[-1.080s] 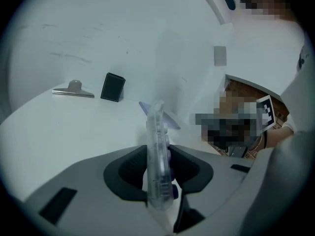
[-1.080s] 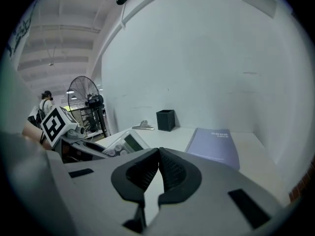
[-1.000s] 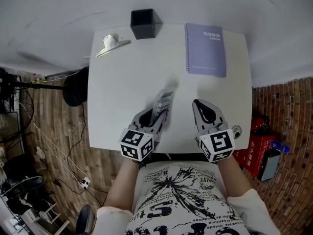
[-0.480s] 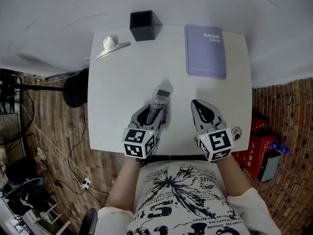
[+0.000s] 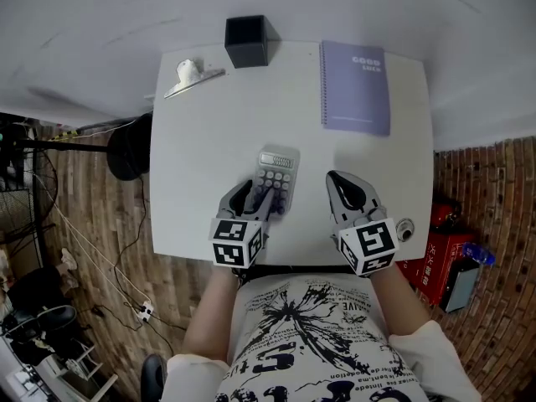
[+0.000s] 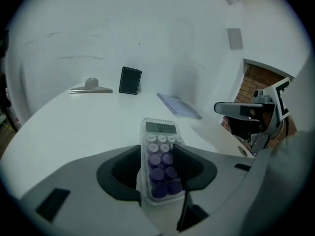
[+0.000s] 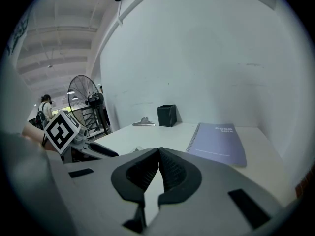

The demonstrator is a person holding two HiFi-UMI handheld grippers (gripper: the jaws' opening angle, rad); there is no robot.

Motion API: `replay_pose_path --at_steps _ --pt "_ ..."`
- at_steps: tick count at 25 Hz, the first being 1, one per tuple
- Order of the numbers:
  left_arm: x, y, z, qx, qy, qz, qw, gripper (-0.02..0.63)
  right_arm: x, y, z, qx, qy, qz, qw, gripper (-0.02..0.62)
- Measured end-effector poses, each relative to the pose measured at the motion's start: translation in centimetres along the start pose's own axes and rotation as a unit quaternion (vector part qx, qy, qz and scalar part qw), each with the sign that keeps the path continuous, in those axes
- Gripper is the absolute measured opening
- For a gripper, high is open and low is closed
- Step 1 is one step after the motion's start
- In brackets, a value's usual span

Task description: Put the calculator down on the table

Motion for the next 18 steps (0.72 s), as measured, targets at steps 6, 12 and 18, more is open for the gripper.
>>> replay_pose_path --at_steps 6,12,18 --pt "-0.4 0.1 0.9 0.009 -0.015 -0.001 0.9998 0.207 0.1 0.0 0.1 0.001 -0.001 -0.004 1.000 0.015" --pt "-3.7 -0.1 5.6 0.076 -0.076 0.008 0.9942 0.181 -0.9 0.6 1.7 -0.004 -0.027 -0.004 1.000 0.015" --pt "-9.0 -1.7 11.5 0.125 -0.170 -0.001 0.9775 0.095 -3.4 1.6 4.7 -0.019 -0.079 -0.003 0.997 0.015"
Point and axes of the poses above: the fingertips, and each gripper's own axes: x forward along the fingers, y to its left, z out of its top, the point moved 3 cm from there along -x, backward along the fingers, and after that the axes turned 10 degrees about x, right-handed, at the moved point
